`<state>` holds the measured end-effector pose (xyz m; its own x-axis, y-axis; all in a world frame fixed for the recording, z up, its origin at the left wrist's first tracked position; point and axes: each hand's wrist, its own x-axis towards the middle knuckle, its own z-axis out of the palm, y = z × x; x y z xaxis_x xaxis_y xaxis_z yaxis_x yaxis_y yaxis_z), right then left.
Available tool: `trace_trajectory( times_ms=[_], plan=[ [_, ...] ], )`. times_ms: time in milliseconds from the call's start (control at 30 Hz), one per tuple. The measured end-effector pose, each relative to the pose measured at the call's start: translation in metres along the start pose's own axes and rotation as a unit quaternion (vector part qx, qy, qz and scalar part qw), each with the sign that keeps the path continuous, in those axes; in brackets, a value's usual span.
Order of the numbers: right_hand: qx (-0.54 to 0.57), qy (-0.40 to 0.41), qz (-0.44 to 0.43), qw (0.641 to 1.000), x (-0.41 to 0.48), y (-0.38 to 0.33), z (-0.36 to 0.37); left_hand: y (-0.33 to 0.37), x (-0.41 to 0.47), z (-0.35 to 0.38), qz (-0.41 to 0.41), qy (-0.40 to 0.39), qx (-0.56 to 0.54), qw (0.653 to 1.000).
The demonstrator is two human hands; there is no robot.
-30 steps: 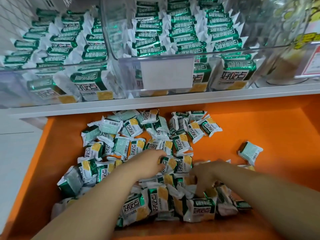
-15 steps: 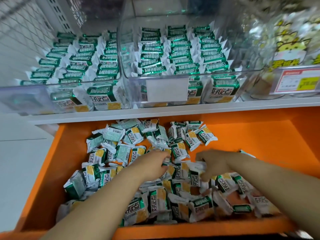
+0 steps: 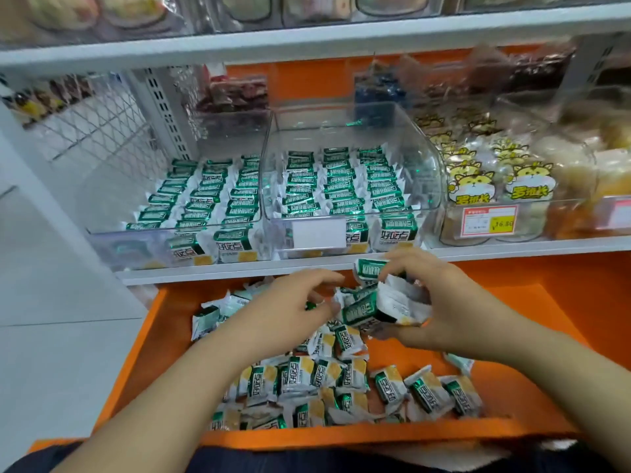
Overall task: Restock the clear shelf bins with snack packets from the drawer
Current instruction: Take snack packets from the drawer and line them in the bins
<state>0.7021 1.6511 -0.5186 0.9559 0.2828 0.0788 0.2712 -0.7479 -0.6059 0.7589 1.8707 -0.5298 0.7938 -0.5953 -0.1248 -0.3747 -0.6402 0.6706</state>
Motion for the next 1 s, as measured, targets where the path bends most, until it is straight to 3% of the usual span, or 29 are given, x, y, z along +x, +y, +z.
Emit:
trace_trajectory(
  times_ms=[133,367,667,1000],
  plan=[
    [0.045,0.102,-0.022,0.994,-0.009,-0.002,0.01,0.012,-0.023,-0.004,0.0,0.002,-0.123,0.992],
    [0.147,0.193,-0.026,0.97,-0.005,-0.004,0.015,0.014,-0.006,0.007,-0.006,0.05,-0.301,0.952],
    [0.255,0.178,-0.022,0.95,0.004,-0.005,0.016,0.014,0.005,0.019,0.061,0.086,-0.384,0.917],
    [0.233,0.127,-0.026,0.964,0.004,-0.003,0.009,0.022,-0.004,0.017,0.081,0.107,-0.345,0.929]
  ],
)
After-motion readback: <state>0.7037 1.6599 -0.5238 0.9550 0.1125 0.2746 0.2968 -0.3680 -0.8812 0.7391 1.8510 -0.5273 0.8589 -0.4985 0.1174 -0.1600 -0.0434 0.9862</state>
